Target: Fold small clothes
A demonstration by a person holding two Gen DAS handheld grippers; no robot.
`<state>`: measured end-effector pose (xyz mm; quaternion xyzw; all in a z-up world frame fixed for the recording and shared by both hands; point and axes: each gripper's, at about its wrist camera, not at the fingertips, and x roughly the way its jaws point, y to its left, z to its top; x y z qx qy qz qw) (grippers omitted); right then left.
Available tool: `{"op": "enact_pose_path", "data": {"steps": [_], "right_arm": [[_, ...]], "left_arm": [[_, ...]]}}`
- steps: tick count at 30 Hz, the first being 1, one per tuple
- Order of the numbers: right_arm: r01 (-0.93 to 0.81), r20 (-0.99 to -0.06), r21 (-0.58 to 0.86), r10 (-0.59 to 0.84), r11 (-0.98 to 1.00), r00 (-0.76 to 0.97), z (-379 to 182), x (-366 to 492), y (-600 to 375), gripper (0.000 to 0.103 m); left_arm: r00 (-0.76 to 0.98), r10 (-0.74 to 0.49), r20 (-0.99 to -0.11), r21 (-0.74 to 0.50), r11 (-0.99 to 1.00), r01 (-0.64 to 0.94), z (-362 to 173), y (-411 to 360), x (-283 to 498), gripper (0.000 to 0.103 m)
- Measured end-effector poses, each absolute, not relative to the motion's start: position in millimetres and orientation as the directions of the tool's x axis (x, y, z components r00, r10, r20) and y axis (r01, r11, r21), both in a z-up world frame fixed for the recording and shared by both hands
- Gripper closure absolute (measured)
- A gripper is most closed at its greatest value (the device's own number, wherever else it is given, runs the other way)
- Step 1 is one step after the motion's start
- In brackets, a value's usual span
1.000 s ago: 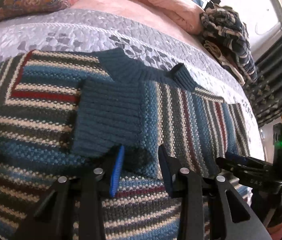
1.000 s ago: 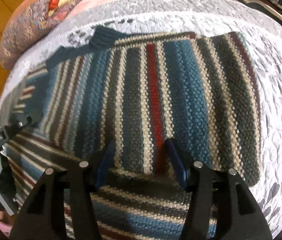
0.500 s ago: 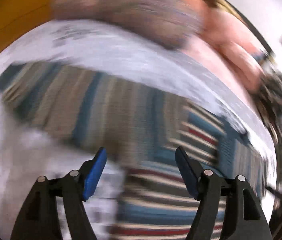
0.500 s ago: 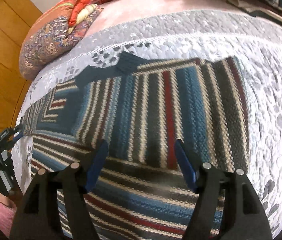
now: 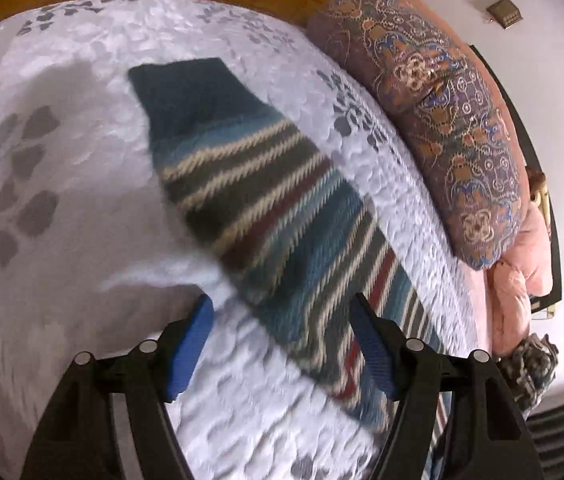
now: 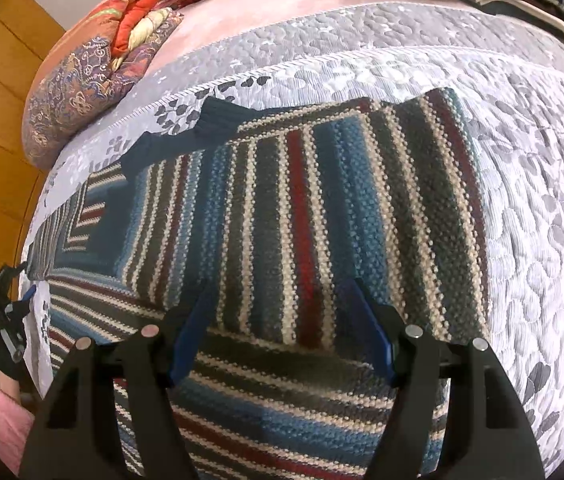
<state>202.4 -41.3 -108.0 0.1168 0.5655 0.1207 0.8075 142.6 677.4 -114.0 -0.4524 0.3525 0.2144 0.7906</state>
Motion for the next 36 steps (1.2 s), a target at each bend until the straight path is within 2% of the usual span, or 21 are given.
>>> {"op": "enact_pose_path", "data": {"steps": [5, 7, 9, 10, 12, 15, 18, 25, 32, 36], "right_arm": [[-0.059, -0.893, 0.316, 0.318, 0.947, 0.319, -116.2, 204.0, -39.0, 0.034], [-0.061, -0.897, 0.304, 0.307, 0.951, 0.316, -119.0, 204.0, -37.7, 0.034], [-0.063, -0.901, 0.293, 0.298, 0.954, 0.315, -119.9, 204.2, -36.4, 0.034], [-0.066, -0.902, 0.288, 0.293, 0.955, 0.316, -119.6, 204.2, -35.7, 0.034], [-0.068, -0.903, 0.283, 0.290, 0.957, 0.318, -118.9, 205.0, -34.9, 0.034], [-0.069, -0.904, 0.279, 0.287, 0.958, 0.316, -119.3, 205.9, -34.0, 0.034], [-0.079, -0.907, 0.268, 0.279, 0.960, 0.315, -119.8, 204.4, -31.9, 0.034], [-0.080, -0.906, 0.270, 0.281, 0.960, 0.318, -118.7, 202.6, -34.5, 0.034], [-0.075, -0.902, 0.276, 0.285, 0.958, 0.323, -117.3, 199.5, -39.8, 0.034], [-0.088, -0.903, 0.270, 0.284, 0.959, 0.323, -117.7, 196.8, -38.3, 0.034]], "left_arm": [[0.679, 0.045, -0.733, -0.564, 0.518, -0.643, -114.6, 684.5, 158.4, 0.034], [0.678, 0.055, -0.733, -0.553, 0.530, -0.642, -114.1, 685.6, 164.3, 0.038], [0.667, 0.081, -0.741, -0.526, 0.547, -0.651, -114.7, 686.0, 168.6, 0.052], [0.664, 0.090, -0.743, -0.518, 0.550, -0.655, -115.2, 686.2, 169.6, 0.055], [0.660, 0.110, -0.743, -0.509, 0.548, -0.664, -115.2, 685.9, 168.5, 0.069], [0.669, 0.144, -0.729, -0.497, 0.560, -0.662, -109.0, 683.7, 165.2, 0.084], [0.682, 0.186, -0.708, -0.474, 0.591, -0.653, -96.7, 676.3, 164.1, 0.088], [0.737, 0.245, -0.630, -0.398, 0.713, -0.577, -53.1, 627.2, 173.6, 0.090], [0.821, 0.149, -0.551, -0.368, 0.839, -0.400, -14.5, 540.7, 196.9, 0.090], [0.838, 0.067, -0.541, -0.376, 0.872, -0.312, -6.7, 495.1, 209.8, 0.090]]}}
